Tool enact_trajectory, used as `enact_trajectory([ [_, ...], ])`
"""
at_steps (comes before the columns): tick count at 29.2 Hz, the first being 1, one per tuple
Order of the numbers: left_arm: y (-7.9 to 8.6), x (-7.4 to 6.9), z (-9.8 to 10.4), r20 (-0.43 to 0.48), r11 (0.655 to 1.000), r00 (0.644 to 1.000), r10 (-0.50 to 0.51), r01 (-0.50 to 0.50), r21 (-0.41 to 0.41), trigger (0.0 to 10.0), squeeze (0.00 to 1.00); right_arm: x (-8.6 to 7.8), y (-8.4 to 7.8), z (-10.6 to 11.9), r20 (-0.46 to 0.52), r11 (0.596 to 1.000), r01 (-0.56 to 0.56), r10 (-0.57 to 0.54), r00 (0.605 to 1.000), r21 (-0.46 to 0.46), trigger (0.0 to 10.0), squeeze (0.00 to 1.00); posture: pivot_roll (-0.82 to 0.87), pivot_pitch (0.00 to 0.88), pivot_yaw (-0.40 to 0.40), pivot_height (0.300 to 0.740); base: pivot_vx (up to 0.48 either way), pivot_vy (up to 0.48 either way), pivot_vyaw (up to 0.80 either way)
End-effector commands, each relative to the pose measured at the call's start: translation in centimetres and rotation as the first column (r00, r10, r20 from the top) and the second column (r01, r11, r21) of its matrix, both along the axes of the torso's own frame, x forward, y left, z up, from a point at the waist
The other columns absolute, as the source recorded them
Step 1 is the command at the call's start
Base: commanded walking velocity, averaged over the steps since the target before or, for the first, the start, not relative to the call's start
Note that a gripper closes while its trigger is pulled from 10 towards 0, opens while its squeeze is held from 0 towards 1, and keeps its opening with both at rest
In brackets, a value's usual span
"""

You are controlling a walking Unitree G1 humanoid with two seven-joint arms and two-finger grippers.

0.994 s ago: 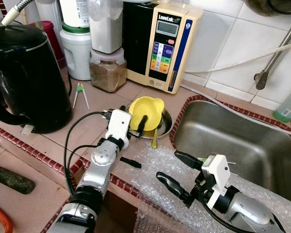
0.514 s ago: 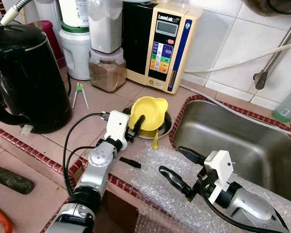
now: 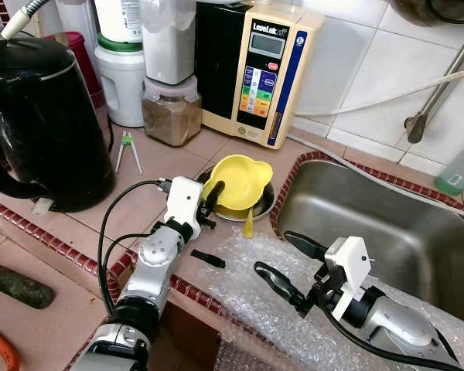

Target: Kitchen organization

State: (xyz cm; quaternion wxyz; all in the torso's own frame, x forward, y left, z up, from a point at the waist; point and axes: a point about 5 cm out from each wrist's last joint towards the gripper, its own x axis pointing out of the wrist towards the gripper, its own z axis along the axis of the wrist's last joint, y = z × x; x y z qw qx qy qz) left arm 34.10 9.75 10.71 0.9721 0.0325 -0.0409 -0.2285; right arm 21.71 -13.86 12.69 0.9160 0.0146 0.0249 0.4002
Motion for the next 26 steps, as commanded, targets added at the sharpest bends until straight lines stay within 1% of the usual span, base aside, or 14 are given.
enact_trajectory([
  [1,-0.7,-0.3,-0.6,-0.035,0.999,0.999,-0.039,0.04,0.002,0.0,0.0,0.2,-0.5,0.1,0.001,1.0,0.019,-0.019,1.0,-0.008,10.0,0.0,0.15,0.0,-0.088,0.74,0.0,0.0,0.0],
  [6,-0.2,-0.3,-0.4,-0.01,1.0,1.0,-0.014,0.014,0.016,0.0,0.0,0.3,-0.6,0.1,-0.011,0.999,0.043,-0.043,0.999,0.004,10.0,0.0,0.15,0.0,-0.082,0.74,0.0,0.0,0.0],
  [9,0.0,-0.3,-0.4,-0.007,1.0,1.0,-0.015,0.015,0.015,0.0,0.0,0.4,-0.6,-0.2,-0.023,0.999,0.051,-0.051,0.998,-0.004,10.0,0.0,0.15,0.0,-0.08,0.74,0.0,0.0,0.0],
  [10,0.1,-0.3,-0.2,0.019,1.0,1.0,-0.006,0.006,0.019,0.0,0.0,0.5,-0.8,-0.9,-0.043,0.998,0.062,-0.064,0.997,-0.029,10.0,0.0,0.15,0.0,-0.078,0.74,0.0,0.0,0.0],
  [11,0.1,-0.3,-0.1,0.03,1.0,1.0,0.001,-0.001,0.017,0.0,0.0,0.5,-0.9,-1.1,-0.048,0.997,0.065,-0.066,0.997,-0.032,10.0,0.0,0.15,0.0,-0.077,0.74,0.0,0.0,0.0],
  [12,0.1,-0.3,-0.1,0.03,1.0,1.0,0.001,-0.001,0.017,0.0,0.0,0.5,-0.9,-1.1,-0.048,0.997,0.065,-0.066,0.997,-0.032,10.0,0.0,0.15,0.0,-0.077,0.74,0.0,0.0,0.0],
  [14,0.4,-0.2,0.3,0.062,0.999,0.998,0.028,-0.029,0.022,0.0,0.0,0.5,-0.9,-1.2,-0.051,0.997,0.072,-0.073,0.996,-0.026,10.0,0.0,0.15,0.0,-0.076,0.74,0.0,0.0,0.0],
  [16,0.4,-0.2,0.3,0.066,0.999,0.997,0.03,-0.031,0.022,0.0,0.0,0.6,-0.9,-1.2,-0.051,0.997,0.072,-0.074,0.996,-0.027,10.0,0.0,0.15,0.0,-0.076,0.74,0.0,0.0,0.0],
  [17,0.6,-0.1,0.5,0.074,0.999,0.996,0.042,-0.044,0.018,0.0,0.0,0.6,-0.9,-1.3,-0.05,0.997,0.075,-0.077,0.996,-0.03,10.0,0.0,0.15,0.0,-0.074,0.74,0.0,0.0,0.0],
  [18,0.8,0.1,1.0,0.102,0.998,0.992,0.068,-0.069,0.011,0.0,0.0,0.8,-1.0,-1.2,-0.045,0.996,0.085,-0.086,0.995,-0.036,10.0,0.0,0.15,0.0,-0.072,0.74,0.0,0.0,0.0],
  [19,0.8,0.1,1.0,0.102,0.998,0.992,0.068,-0.069,0.011,0.0,0.0,0.8,-1.0,-1.2,-0.045,0.996,0.085,-0.086,0.995,-0.036,10.0,0.0,0.15,0.0,-0.072,0.74,0.0,0.0,0.0],
  [22,1.0,0.2,1.9,0.167,0.995,0.982,0.093,-0.096,0.012,0.0,0.0,1.3,-1.5,-1.1,-0.025,0.991,0.126,-0.128,0.992,-0.046,10.0,0.0,0.15,0.0,-0.066,0.74,0.0,0.0,0.0],
  [23,1.0,0.2,1.9,0.167,0.995,0.982,0.093,-0.096,0.012,0.0,0.0,1.3,-1.5,-1.1,-0.025,0.991,0.126,-0.128,0.992,-0.046,10.0,0.0,0.15,0.0,-0.066,0.74,0.0,0.0,0.0],
  [26,1.2,0.1,2.4,0.215,0.994,0.971,0.105,-0.111,0.014,0.0,0.0,2.3,-2.0,-0.7,0.016,0.98,0.195,-0.195,0.981,-0.045,10.0,0.0,0.15,0.0,-0.064,0.74,0.0,0.0,0.0],
])
